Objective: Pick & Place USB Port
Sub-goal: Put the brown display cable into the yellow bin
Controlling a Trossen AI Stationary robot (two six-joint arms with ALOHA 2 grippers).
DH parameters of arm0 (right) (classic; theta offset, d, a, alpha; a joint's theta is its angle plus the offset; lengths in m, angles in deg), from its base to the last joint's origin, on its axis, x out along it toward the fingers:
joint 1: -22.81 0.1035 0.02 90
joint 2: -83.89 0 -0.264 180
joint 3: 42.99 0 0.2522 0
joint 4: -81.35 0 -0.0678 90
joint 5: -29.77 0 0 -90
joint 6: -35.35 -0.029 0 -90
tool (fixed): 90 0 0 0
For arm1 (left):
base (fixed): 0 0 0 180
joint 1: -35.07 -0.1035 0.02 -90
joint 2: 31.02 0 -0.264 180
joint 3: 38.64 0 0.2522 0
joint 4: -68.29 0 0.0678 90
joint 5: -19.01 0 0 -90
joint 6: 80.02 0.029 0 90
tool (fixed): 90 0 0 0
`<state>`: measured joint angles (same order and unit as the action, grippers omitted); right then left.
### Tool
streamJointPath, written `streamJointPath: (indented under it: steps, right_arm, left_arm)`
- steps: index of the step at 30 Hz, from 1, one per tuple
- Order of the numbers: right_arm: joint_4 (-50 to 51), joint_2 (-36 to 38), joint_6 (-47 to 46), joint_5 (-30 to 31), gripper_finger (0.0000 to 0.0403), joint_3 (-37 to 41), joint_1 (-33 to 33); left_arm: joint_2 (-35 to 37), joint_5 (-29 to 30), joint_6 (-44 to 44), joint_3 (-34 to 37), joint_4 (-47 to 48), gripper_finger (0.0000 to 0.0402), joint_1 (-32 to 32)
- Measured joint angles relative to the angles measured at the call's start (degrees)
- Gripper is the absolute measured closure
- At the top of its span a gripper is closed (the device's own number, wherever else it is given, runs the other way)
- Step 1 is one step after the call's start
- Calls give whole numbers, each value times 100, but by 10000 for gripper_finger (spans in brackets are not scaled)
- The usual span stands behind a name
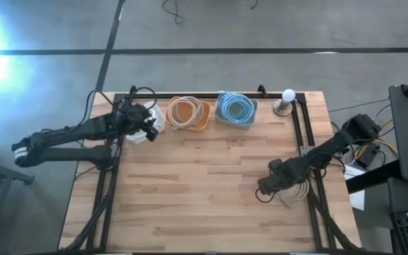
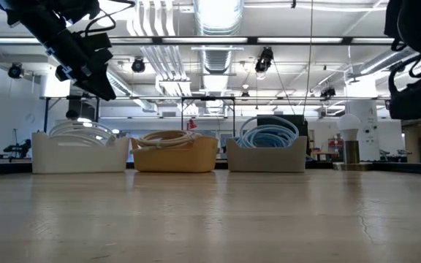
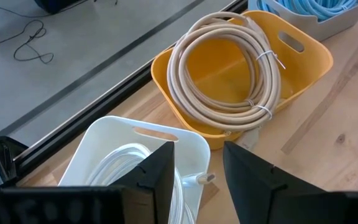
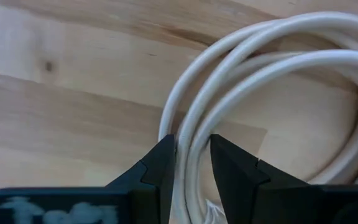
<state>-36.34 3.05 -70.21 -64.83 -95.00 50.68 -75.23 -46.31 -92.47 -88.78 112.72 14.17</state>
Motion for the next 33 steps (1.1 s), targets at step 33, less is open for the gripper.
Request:
streamJointPath:
  steps: [33]
  right_arm:
    - [-1552,-142,5040,3551,386,-1468,-309]
  left_arm:
    - [-95,-2282,-819,12,-676,263,144]
